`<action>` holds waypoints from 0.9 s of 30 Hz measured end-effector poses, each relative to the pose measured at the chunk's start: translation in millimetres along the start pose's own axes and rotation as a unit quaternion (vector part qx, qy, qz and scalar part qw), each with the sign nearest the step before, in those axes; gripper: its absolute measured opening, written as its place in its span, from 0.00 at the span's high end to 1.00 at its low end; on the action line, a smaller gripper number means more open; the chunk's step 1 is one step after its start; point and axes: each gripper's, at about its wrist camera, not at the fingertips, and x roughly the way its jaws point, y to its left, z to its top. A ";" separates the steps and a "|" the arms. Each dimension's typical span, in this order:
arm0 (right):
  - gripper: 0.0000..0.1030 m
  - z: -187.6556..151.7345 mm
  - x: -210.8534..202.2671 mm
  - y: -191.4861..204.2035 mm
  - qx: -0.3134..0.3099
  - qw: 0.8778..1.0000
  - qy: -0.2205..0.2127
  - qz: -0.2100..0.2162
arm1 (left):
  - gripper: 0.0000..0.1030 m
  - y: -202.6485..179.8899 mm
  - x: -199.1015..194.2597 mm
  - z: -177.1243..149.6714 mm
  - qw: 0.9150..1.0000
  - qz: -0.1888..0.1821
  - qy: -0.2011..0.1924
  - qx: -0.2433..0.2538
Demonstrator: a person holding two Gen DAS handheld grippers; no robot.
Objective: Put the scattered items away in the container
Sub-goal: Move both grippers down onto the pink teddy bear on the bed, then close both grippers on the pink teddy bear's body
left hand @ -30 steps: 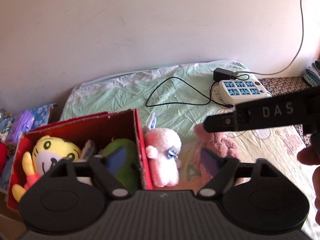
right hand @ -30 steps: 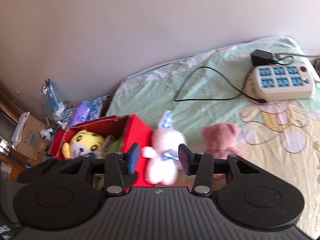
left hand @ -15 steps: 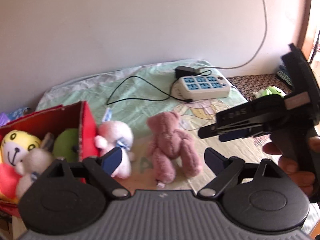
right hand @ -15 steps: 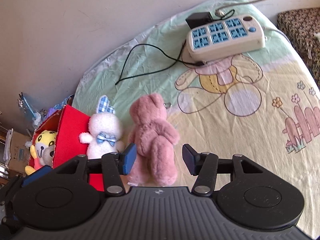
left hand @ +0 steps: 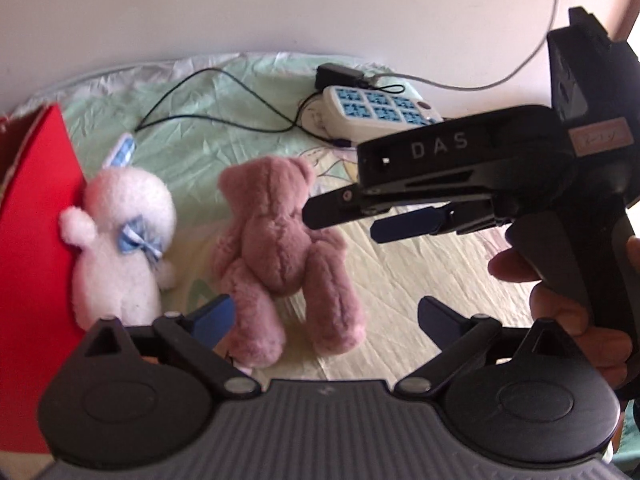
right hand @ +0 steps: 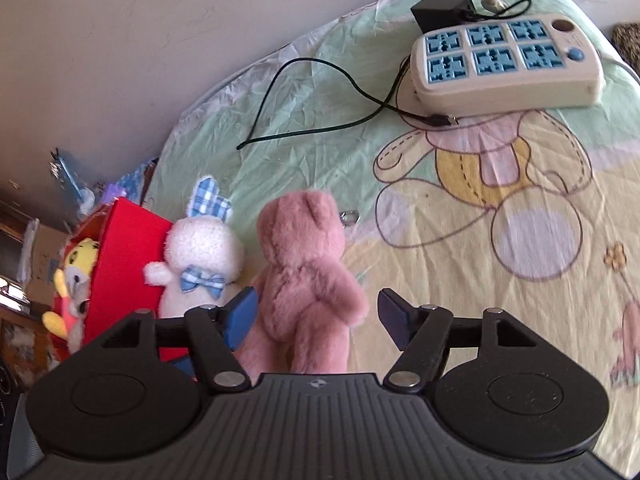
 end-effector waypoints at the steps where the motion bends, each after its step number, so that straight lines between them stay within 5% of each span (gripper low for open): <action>1: 0.32 3.2 4.8 0.3 -0.006 1.000 0.006 0.000 | 0.04 2.7 4.0 0.4 1.000 -0.003 0.002 -0.008; 14: 0.42 20.2 45.6 4.4 -0.049 0.996 0.066 0.017 | 0.01 25.3 33.7 6.0 0.997 -0.021 0.003 -0.071; 21: 0.44 19.4 52.3 -0.7 -0.035 0.996 0.071 0.038 | 0.01 33.6 53.2 7.8 0.996 -0.022 0.047 -0.079; 27: 0.48 12.4 49.0 -6.6 -0.011 0.997 0.058 0.051 | 0.07 26.0 56.2 8.7 0.997 -0.004 0.045 -0.063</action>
